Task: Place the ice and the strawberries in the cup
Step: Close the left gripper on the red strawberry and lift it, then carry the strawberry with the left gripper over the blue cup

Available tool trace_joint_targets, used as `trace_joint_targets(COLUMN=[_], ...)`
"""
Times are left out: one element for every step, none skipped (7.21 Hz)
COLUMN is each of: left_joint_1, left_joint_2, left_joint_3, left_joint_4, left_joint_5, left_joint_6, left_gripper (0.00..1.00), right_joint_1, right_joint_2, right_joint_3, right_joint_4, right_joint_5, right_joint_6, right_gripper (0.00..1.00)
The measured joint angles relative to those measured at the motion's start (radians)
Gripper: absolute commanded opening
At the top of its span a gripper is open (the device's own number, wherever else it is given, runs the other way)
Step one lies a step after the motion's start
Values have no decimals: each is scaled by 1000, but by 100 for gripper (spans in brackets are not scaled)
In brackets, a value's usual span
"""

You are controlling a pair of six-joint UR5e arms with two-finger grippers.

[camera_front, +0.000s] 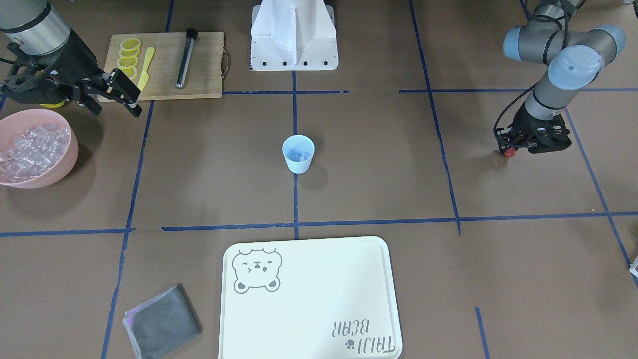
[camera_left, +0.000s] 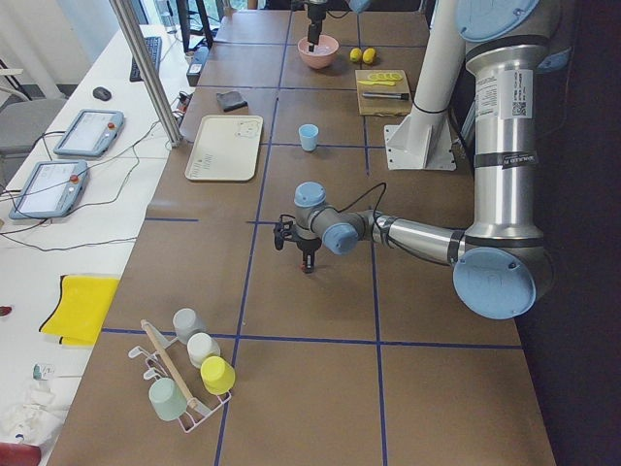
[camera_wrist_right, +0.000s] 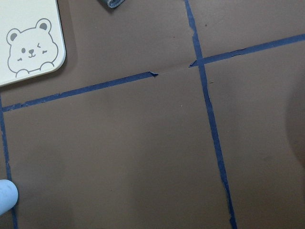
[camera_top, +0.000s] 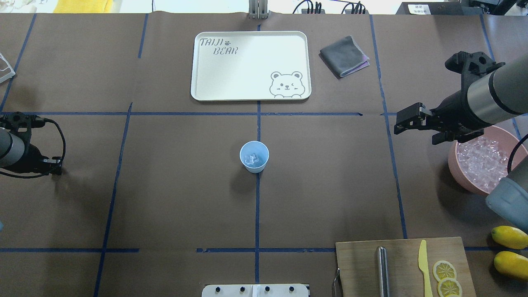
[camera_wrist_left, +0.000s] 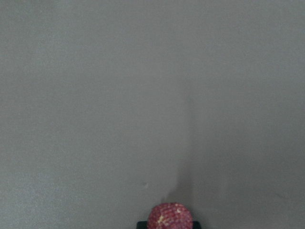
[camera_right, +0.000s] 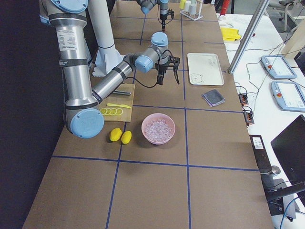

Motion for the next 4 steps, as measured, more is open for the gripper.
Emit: trace_joint_targets(left_joint_1=[-1,-3,-5,-5], left_joint_2=[0,0,0,-2], left_joint_3=[-2,-10,-39,-87], left_joint_4=[0,0,0,4], left_joint_5=[0,-2,-5,-9], left_joint_6=[0,-1,-6,-21], left_gripper=[0,0,0,0], right_joint_1=[0,0,2,4], right_joint_2=[0,0,-1,-3], right_joint_3=[0,1,3,6], right_joint_4=[0,0,0,0], right_joint_5=[0,0,1,3], right_joint_6=[0,0,0,-1], right_gripper=[99,99,99,99])
